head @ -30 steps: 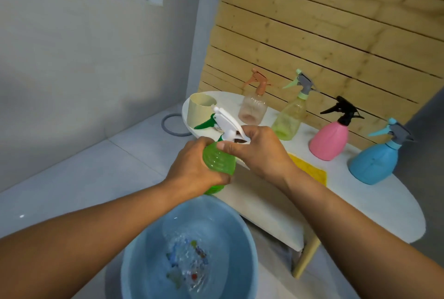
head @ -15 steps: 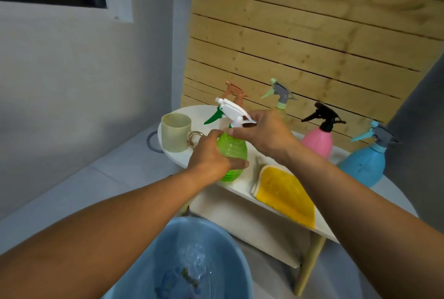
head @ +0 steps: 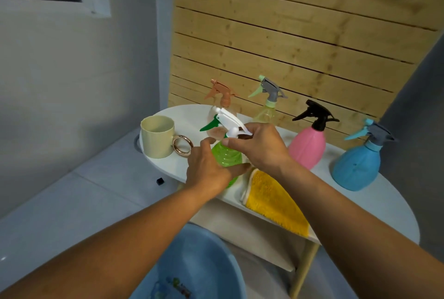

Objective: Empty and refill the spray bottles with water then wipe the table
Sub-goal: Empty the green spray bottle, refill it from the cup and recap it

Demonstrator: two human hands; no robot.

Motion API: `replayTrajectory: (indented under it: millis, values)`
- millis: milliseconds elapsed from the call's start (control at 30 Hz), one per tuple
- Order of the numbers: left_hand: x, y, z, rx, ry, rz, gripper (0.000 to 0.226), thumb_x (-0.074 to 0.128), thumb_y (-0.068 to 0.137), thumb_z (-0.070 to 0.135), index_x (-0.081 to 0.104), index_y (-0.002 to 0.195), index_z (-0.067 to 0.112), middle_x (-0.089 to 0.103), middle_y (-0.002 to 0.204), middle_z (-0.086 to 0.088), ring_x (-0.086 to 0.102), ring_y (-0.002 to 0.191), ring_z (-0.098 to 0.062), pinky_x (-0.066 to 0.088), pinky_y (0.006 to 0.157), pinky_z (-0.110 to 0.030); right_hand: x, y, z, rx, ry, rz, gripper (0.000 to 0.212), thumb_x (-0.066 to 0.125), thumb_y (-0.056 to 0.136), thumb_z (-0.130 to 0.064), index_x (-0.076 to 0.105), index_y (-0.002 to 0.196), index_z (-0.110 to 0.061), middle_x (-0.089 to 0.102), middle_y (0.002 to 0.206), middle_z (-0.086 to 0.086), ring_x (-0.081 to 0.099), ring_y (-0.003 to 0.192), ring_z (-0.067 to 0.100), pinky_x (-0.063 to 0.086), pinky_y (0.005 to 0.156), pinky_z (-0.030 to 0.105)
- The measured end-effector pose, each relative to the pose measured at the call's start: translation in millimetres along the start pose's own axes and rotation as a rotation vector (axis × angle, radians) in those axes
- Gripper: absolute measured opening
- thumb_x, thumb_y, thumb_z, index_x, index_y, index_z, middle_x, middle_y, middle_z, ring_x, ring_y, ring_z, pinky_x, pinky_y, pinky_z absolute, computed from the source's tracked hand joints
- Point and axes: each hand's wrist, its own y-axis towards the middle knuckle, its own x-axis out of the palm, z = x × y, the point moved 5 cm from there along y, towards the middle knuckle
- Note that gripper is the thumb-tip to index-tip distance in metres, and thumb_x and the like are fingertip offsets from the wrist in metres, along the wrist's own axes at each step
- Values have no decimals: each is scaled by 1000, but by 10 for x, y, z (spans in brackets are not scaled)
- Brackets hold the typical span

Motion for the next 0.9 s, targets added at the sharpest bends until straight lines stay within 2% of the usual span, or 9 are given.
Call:
replayTrajectory:
  millis: [133,233,300,400,467,567,633,767,900]
  values:
    - [-18,-21,-65,53,-179,-193,103,90,60,27,41,151,34,62,131,0,61,123,-21,53,106,-46,-5,-6,-24,12,-34,-5,21,88,73,-39,73,72,-25,65,60,-9,54,51,2,38,49,20]
    - [-88,-17,-113,53,-241,-219,89,96,68,12,49,140,38,69,121,8,68,116,-18,56,95,-32,-9,-10,-58,31,-93,15,24,87,73,-42,73,75,-23,72,69,-2,64,60,13,43,56,28]
    - [-124,-26,-56,77,-130,-133,89,102,63,29,52,137,34,64,126,4,64,118,-21,55,97,-38,-12,-20,-74,41,-155,40,29,85,73,-46,73,77,-21,72,72,2,69,68,21,47,58,34]
    - [-112,-112,39,42,165,-35,112,92,57,71,41,148,30,48,137,-4,50,130,-27,49,106,-46,-27,-44,-95,45,-244,60,34,84,71,-52,71,78,-22,70,69,-1,68,69,21,48,58,34]
    - [-76,-159,55,28,205,-27,109,85,63,75,38,151,30,42,139,-6,42,136,-28,45,110,-46,-48,-57,-99,49,-284,65,36,83,72,-54,71,79,-20,70,70,0,68,70,22,50,59,36]
    - [-35,-168,53,95,-37,-111,80,90,75,30,45,141,35,48,139,-1,48,136,-24,47,109,-39,-63,-74,-103,56,-282,57,38,83,72,-53,71,78,-18,71,72,3,68,72,25,53,65,41]
    - [-57,-158,25,113,-163,-168,76,89,74,10,48,128,45,62,125,8,63,122,-21,54,96,-29,-62,-92,-121,54,-291,60,38,83,73,-53,71,78,-17,71,72,4,68,73,27,53,65,41]
    - [-138,-119,49,106,96,-59,97,99,63,46,47,144,37,57,129,2,58,121,-23,53,99,-43,-65,-125,-161,54,-380,105,43,79,74,-58,67,74,-17,65,66,2,65,68,26,39,57,34]
    - [-84,-132,52,106,240,0,100,92,63,66,45,143,27,46,131,-5,48,128,-27,48,100,-39,-80,-144,-184,51,-484,153,46,75,74,-64,67,75,-18,64,67,-1,63,69,25,35,59,32]
